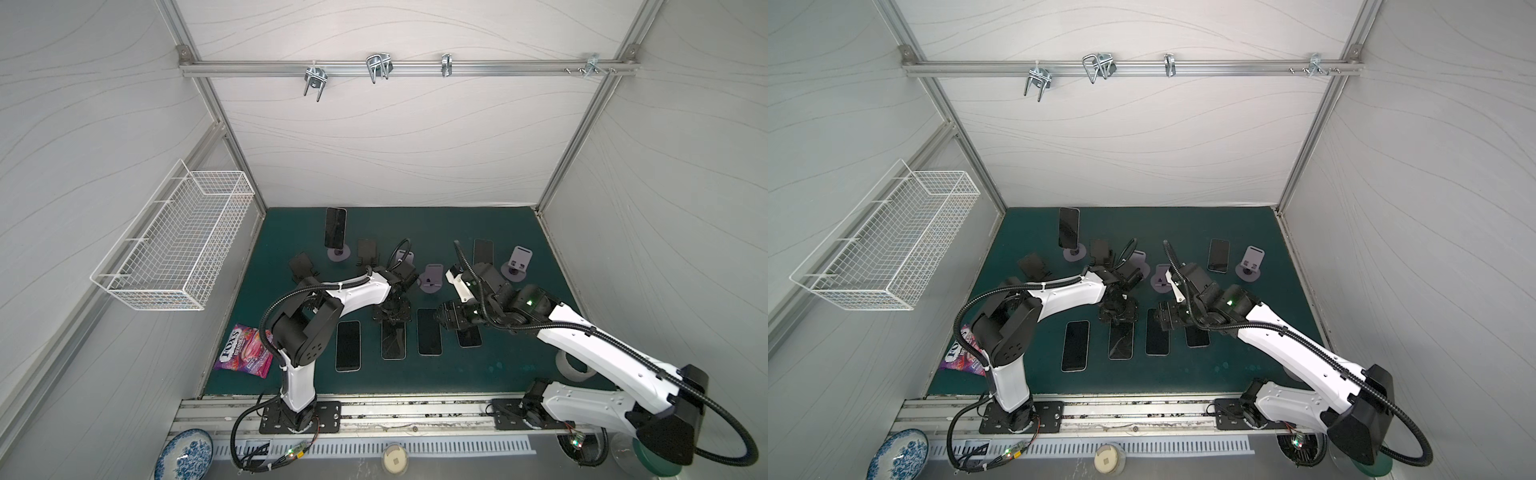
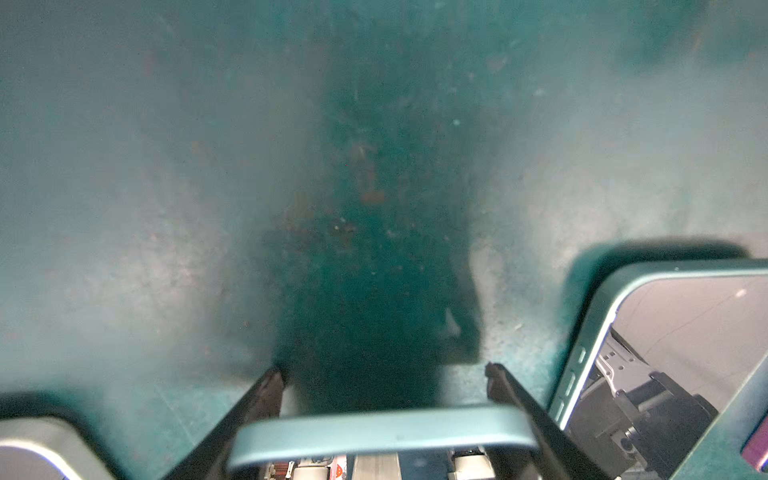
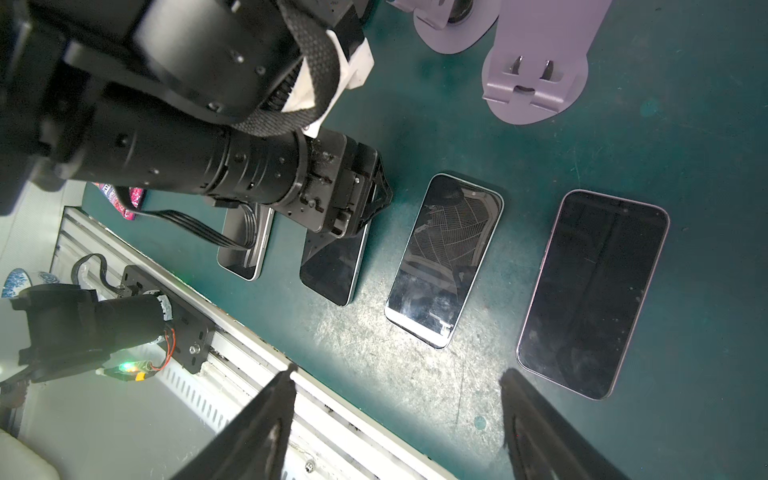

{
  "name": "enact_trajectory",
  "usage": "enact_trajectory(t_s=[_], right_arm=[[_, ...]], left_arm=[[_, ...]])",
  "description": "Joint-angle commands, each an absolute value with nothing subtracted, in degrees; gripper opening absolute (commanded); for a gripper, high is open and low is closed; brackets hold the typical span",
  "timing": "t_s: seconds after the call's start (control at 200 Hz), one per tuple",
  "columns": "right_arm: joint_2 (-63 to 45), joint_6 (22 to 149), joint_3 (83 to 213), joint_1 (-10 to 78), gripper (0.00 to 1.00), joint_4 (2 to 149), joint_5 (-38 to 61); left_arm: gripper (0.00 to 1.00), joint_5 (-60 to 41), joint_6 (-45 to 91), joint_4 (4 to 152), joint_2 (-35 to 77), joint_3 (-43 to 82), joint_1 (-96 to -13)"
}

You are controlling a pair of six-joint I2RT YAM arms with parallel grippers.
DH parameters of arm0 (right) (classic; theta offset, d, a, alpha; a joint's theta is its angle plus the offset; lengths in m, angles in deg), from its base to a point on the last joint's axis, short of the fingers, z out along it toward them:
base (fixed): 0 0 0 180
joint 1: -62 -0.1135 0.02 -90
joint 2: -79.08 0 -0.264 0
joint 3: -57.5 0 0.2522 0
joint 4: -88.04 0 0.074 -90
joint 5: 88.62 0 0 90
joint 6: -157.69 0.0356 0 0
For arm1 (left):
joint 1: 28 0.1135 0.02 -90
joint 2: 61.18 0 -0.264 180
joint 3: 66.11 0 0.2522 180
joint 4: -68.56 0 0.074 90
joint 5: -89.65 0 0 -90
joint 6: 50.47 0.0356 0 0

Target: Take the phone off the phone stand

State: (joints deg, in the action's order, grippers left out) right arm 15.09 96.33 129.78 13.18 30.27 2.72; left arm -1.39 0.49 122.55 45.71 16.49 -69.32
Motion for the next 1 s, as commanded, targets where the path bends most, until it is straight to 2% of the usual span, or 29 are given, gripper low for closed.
enact_trajectory(t_s=[0.0,0.7,0.995], right_arm=[[16.13,96.08,129.35,13.48,0.79,28.88,2.44],[16.52,96.40,129.18,13.48,0.79,28.06,2.82],[17.56,95.86,128.41,13.48,0.79,27.72,2.09]], left_arm=[[0.57,2.20,0.16,122.53,47.10,16.55,-69.57],[0.65,2.20,2.14,122.79,49.01,16.54,-70.33],[0.69,5.16,3.41,124.71,50.44,17.26,-71.04]])
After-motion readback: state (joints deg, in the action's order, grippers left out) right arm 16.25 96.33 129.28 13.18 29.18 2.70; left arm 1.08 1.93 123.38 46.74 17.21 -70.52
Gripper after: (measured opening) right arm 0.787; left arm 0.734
